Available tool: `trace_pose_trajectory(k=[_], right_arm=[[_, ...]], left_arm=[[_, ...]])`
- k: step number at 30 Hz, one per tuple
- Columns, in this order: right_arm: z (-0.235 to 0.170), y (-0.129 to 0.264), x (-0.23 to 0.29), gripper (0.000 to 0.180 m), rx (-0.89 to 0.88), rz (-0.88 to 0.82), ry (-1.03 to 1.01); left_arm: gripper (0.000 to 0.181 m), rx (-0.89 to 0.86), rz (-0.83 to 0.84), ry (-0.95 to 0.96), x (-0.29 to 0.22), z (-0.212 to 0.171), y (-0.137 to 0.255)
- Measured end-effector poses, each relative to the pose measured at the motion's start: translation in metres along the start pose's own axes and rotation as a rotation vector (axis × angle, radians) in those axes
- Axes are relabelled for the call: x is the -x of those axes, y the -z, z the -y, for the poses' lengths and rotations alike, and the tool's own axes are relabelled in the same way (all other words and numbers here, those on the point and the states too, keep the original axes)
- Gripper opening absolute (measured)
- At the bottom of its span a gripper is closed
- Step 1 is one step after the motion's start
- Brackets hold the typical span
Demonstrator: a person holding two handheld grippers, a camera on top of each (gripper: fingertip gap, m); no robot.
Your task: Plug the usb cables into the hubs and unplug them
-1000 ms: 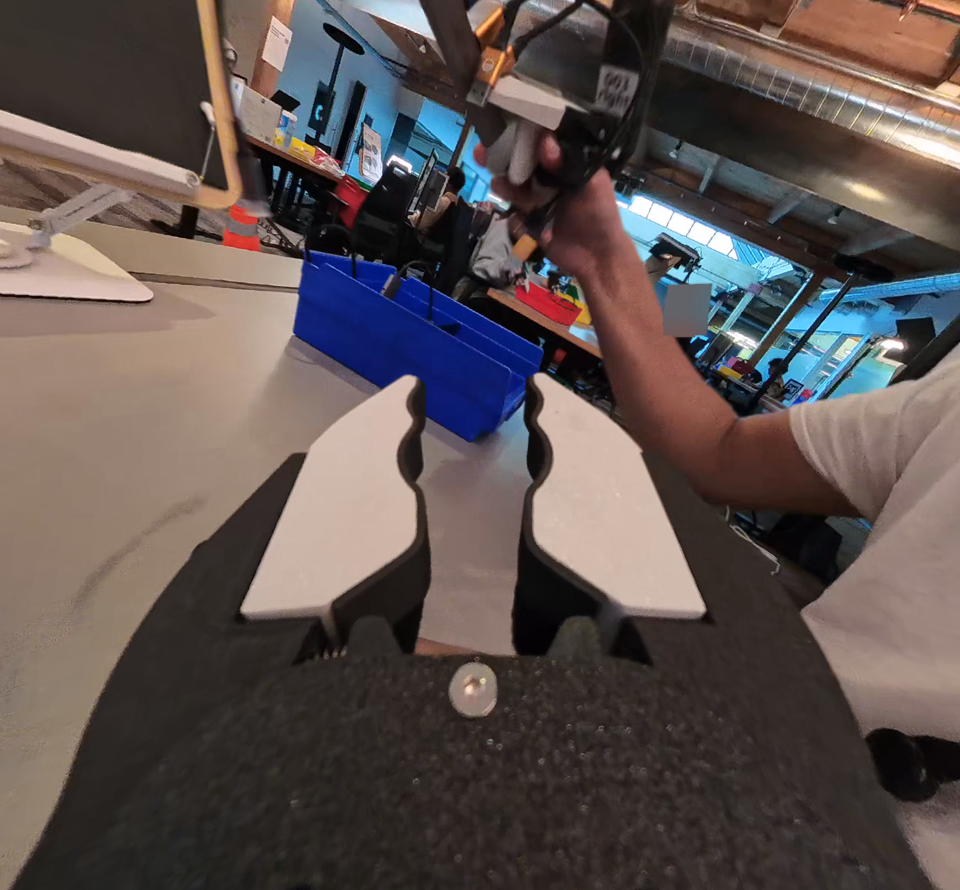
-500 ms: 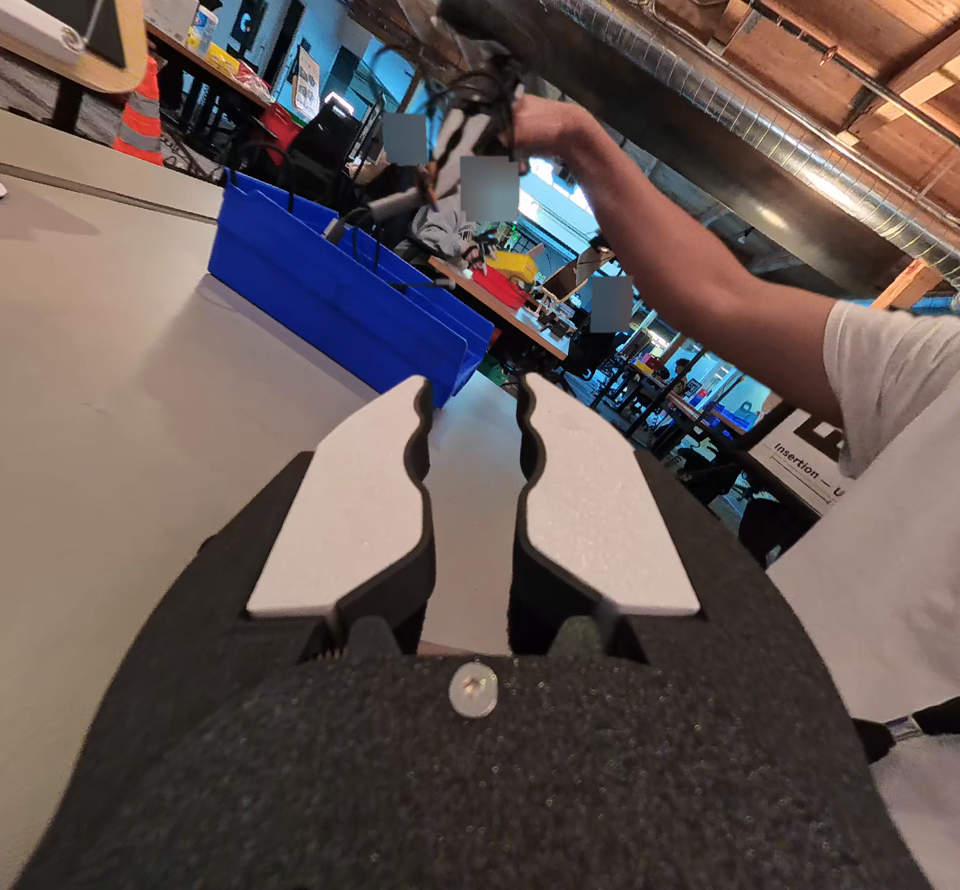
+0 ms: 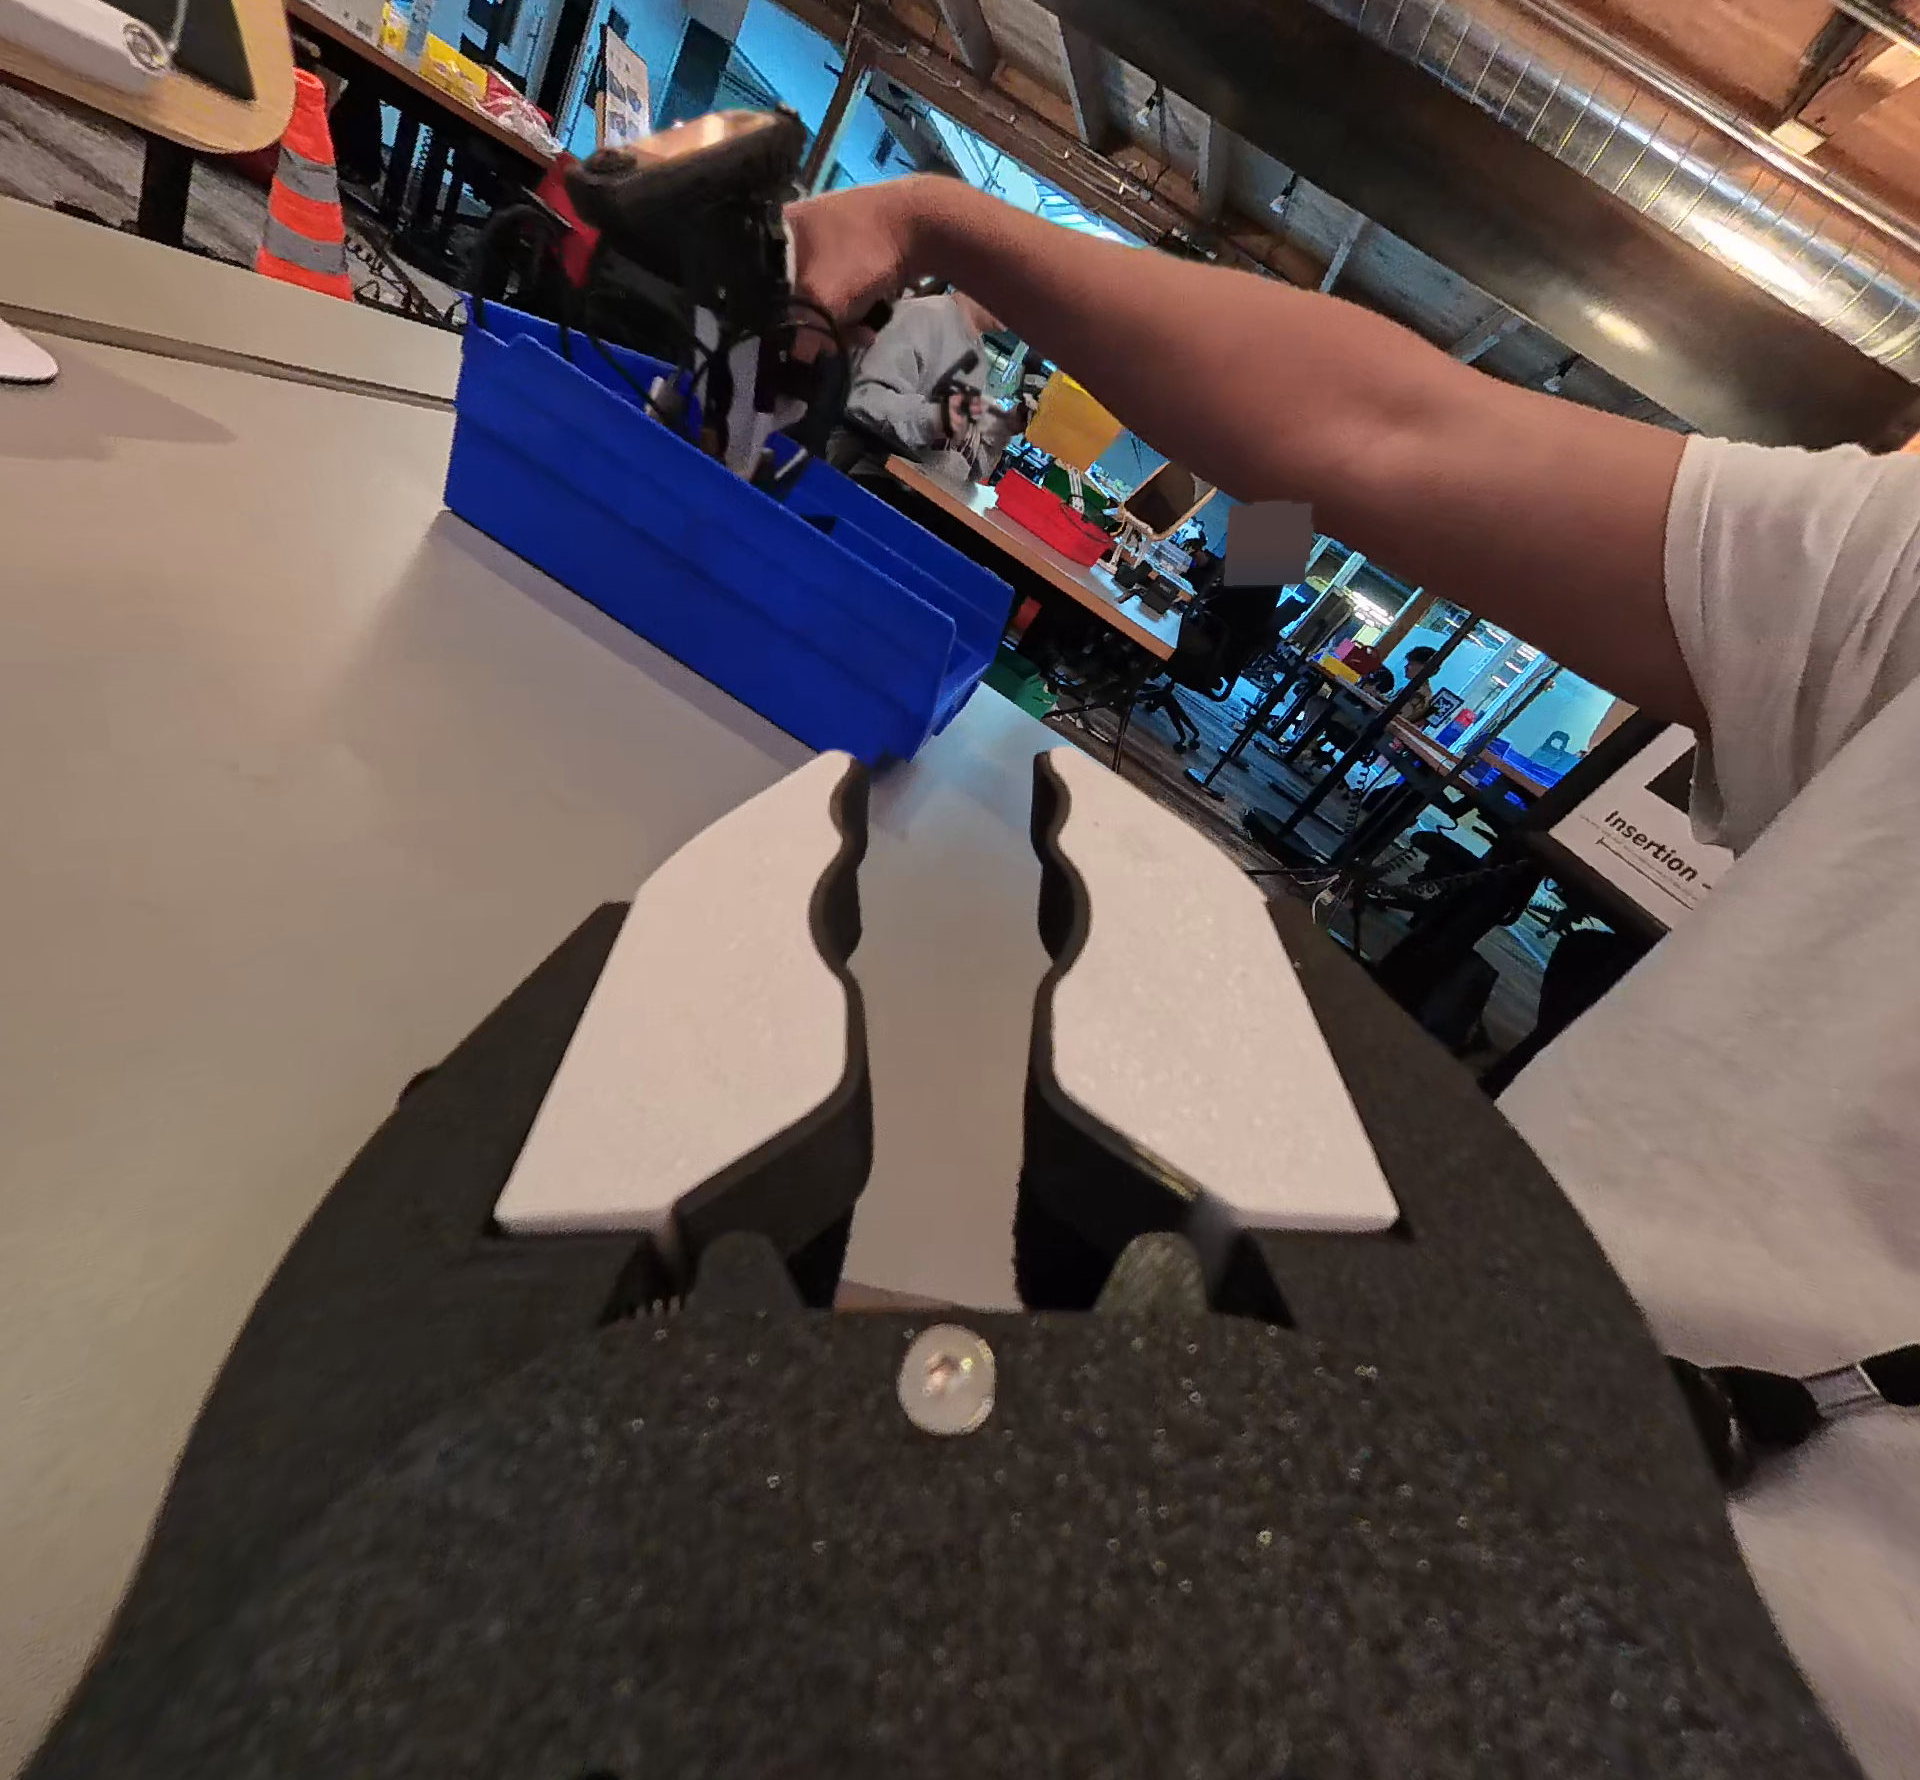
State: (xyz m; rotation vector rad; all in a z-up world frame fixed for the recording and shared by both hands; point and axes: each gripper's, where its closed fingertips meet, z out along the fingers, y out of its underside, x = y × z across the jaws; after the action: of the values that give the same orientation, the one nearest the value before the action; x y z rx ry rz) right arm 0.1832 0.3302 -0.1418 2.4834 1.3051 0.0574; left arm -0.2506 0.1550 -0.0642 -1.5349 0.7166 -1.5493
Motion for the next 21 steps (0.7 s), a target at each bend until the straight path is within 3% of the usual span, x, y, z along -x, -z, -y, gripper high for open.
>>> trace_pose_trajectory(k=[7, 11, 15, 19, 21], right_arm=[[-0.031, 0.041, -0.008, 0.049, -0.180, -0.038, -0.113], [-0.047, 0.078, -0.025, 0.059, -0.303, -0.249, -0.119], [-0.066, 0.129, -0.033, 0.062, -0.440, -0.553, -0.223], [-0.076, 0.181, 0.022, 0.054, -0.803, -0.856, -0.341], [-0.088, 0.183, 0.065, 0.056, -0.962, -0.989, -0.421]], left_arm=[[0.030, 0.012, 0.031, -0.020, 0.004, -0.001, -0.002], [0.030, 0.044, 0.115, -0.121, 0.010, -0.003, -0.004], [0.043, 0.079, 0.320, -0.367, 0.019, 0.005, 0.008], [0.057, 0.023, 0.582, -0.553, 0.022, 0.021, 0.054], [0.058, -0.049, 0.712, -0.556, 0.021, 0.032, 0.088]])
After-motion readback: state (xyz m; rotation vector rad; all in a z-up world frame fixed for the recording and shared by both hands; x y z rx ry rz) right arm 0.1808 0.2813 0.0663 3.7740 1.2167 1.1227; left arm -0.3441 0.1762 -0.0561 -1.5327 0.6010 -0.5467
